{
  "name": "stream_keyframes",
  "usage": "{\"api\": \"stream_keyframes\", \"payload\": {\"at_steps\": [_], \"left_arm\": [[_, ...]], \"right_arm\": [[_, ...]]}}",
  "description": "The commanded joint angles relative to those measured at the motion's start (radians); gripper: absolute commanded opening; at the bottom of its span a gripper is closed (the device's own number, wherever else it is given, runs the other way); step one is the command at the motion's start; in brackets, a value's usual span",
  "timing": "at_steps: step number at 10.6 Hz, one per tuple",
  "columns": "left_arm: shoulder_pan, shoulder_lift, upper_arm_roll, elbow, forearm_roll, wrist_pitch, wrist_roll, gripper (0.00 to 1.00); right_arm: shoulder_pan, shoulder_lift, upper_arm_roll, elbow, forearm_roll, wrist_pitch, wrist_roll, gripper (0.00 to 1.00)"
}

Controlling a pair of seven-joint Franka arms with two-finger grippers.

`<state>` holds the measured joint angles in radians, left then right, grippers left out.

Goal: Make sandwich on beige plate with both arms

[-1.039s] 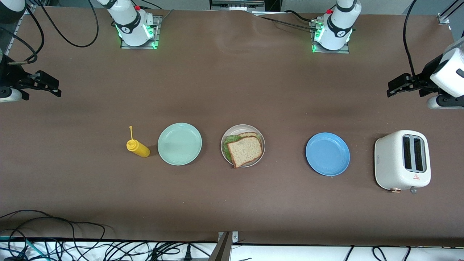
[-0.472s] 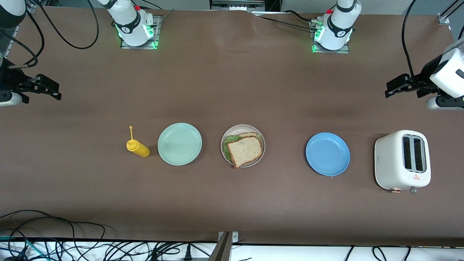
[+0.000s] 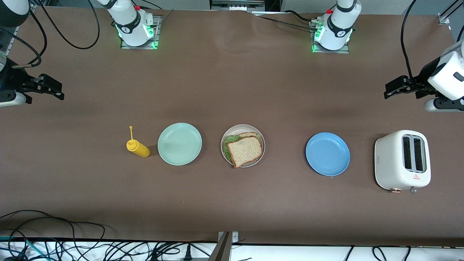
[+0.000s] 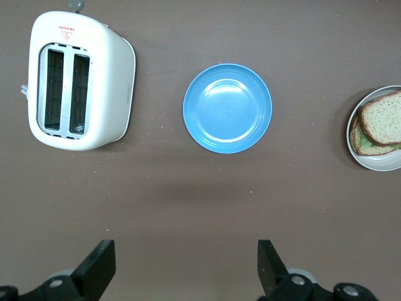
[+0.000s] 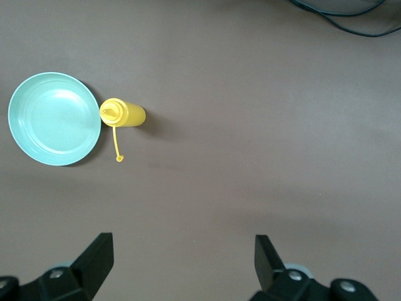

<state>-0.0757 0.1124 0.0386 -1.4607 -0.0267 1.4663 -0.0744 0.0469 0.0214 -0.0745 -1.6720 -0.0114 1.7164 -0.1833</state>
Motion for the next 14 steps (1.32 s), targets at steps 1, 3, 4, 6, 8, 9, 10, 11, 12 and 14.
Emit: {"api": "stream_keyframes", "payload": {"at_steps": [1, 3, 4, 6, 8, 9, 10, 11, 12, 14], "left_arm": [[0.004, 0.004, -0.003, 0.013, -0.010, 0.002, -0.012, 1.00], [0.004, 0.004, -0.003, 0.013, -0.010, 0.002, -0.013, 1.00], [0.005, 0.006, -0.002, 0.013, -0.010, 0.002, -0.010, 1.00], [0.005, 0.006, -0.002, 0.013, -0.012, 0.002, -0.010, 1.00], [0.005, 0.006, -0.003, 0.013, -0.021, 0.002, -0.016, 1.00], [0.002, 0.006, -0.003, 0.013, -0.018, 0.002, -0.019, 1.00], [0.001, 0.006, -0.005, 0.013, -0.012, 0.002, -0.019, 1.00], [0.002, 0.006, -0.005, 0.025, -0.016, 0.002, -0.015, 1.00], [0.002, 0.010, -0.005, 0.045, -0.009, 0.002, -0.018, 1.00], [0.005, 0.012, -0.005, 0.045, -0.009, 0.002, -0.016, 1.00]], "right_arm": [[0.005, 0.009, -0.004, 0.026, 0.018, -0.014, 0.015, 1.00], [0.007, 0.011, -0.004, 0.026, 0.018, -0.012, 0.015, 1.00], [0.007, 0.011, -0.004, 0.026, 0.016, -0.011, 0.015, 1.00], [0.007, 0.011, -0.004, 0.026, 0.018, -0.012, 0.015, 1.00], [0.005, 0.011, -0.005, 0.026, 0.018, -0.009, 0.013, 1.00], [0.005, 0.011, -0.005, 0.026, 0.018, -0.009, 0.013, 1.00], [0.005, 0.012, -0.005, 0.026, 0.018, -0.009, 0.013, 1.00], [0.005, 0.011, -0.005, 0.026, 0.018, -0.009, 0.015, 1.00], [0.005, 0.012, -0.004, 0.026, 0.018, -0.009, 0.015, 1.00], [0.005, 0.012, -0.005, 0.026, 0.019, -0.017, 0.013, 1.00]]}}
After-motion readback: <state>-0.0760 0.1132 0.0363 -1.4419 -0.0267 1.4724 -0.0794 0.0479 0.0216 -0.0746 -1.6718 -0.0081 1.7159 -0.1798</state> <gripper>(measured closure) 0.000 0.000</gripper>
